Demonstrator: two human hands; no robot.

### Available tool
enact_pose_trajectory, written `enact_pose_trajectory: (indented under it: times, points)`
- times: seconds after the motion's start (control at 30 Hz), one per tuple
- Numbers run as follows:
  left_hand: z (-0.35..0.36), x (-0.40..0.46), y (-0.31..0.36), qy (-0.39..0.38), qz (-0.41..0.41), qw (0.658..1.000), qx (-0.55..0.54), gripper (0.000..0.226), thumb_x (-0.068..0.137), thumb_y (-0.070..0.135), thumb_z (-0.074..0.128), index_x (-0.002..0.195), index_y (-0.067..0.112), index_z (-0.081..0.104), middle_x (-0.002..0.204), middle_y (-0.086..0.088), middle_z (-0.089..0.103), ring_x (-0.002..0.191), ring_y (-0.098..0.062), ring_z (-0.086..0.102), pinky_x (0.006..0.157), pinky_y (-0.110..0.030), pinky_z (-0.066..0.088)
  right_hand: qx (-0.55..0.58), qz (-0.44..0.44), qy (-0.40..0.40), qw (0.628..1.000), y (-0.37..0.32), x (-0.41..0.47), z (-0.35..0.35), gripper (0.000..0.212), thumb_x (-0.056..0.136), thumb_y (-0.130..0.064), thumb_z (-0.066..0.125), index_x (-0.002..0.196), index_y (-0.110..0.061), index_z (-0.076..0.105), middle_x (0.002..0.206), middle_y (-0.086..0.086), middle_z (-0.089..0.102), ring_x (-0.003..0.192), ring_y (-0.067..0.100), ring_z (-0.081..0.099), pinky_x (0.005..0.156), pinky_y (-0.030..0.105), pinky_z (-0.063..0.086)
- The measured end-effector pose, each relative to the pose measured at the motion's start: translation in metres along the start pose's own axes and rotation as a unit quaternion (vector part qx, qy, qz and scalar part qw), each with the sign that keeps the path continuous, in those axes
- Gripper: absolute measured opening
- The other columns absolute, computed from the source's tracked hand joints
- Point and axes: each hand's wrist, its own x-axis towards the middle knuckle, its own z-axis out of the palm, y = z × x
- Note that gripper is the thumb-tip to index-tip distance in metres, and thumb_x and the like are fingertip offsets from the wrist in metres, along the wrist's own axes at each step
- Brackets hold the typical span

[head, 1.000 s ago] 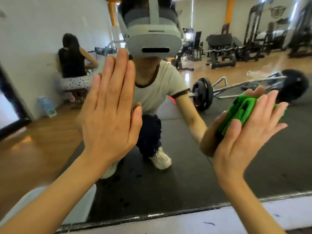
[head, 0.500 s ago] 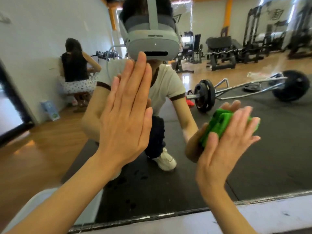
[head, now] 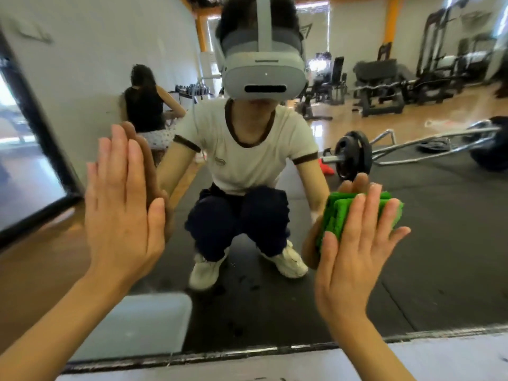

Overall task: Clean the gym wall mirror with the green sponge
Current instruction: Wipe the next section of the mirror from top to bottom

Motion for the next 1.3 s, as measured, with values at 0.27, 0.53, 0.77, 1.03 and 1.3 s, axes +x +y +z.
enact_pose_trajectory:
  times: [0.27,0.53,0.77,1.03,1.3]
  points:
    - [-0.03,0.001,0.022,-0.038,0.021,0.998,0.039,0.066,0.103,0.026,0.032,0.159,-0.001,0.01,0.165,-0.021,0.007,0.156,-0.017,-0.007,0.127,-0.042,0.0,-0.047,-0.281,-0.068,0.956,-0.057,-0.028,0.029,0.061,0.108,-0.033,0.035,0.162,-0.017,0.009,0.169,-0.001,0.002,0.156,0.018,0.0,0.126,0.043,0.002]
    - [-0.025,0.003,0.023,-0.02,0.017,0.997,0.069,0.063,0.102,0.025,0.031,0.156,-0.002,0.016,0.161,-0.021,0.013,0.155,-0.014,-0.008,0.127,-0.035,-0.001,-0.011,-0.091,-0.024,0.995,-0.052,0.014,0.014,0.058,0.11,-0.033,0.022,0.161,-0.014,0.002,0.169,-0.004,-0.009,0.155,0.021,-0.011,0.124,0.047,-0.01]
    - [-0.03,0.007,0.024,-0.028,0.02,0.997,0.062,0.064,0.102,0.025,0.034,0.157,-0.002,0.015,0.162,-0.02,0.014,0.156,-0.014,-0.008,0.127,-0.035,-0.002,-0.066,-0.323,-0.057,0.942,-0.049,0.04,0.013,0.061,0.109,-0.031,0.036,0.161,-0.017,0.008,0.17,0.001,0.004,0.155,0.018,-0.005,0.125,0.043,-0.007]
    - [-0.027,0.007,0.024,-0.015,0.027,0.997,0.067,0.065,0.103,0.027,0.029,0.158,0.0,0.006,0.165,-0.006,0.006,0.156,-0.014,-0.009,0.127,-0.034,-0.001,-0.024,-0.147,-0.036,0.988,-0.1,0.06,0.019,0.06,0.106,-0.031,0.033,0.156,-0.007,0.01,0.164,0.003,0.006,0.152,0.017,-0.018,0.124,0.044,-0.012]
    - [-0.03,0.006,0.023,-0.028,0.019,0.998,0.057,0.067,0.101,0.026,0.034,0.158,0.001,0.009,0.164,-0.014,0.01,0.156,-0.014,-0.009,0.127,-0.035,-0.001,-0.071,-0.27,-0.059,0.959,-0.044,0.095,-0.007,0.056,0.111,-0.034,0.027,0.158,-0.008,0.015,0.164,0.004,0.014,0.154,0.016,-0.009,0.125,0.043,-0.008]
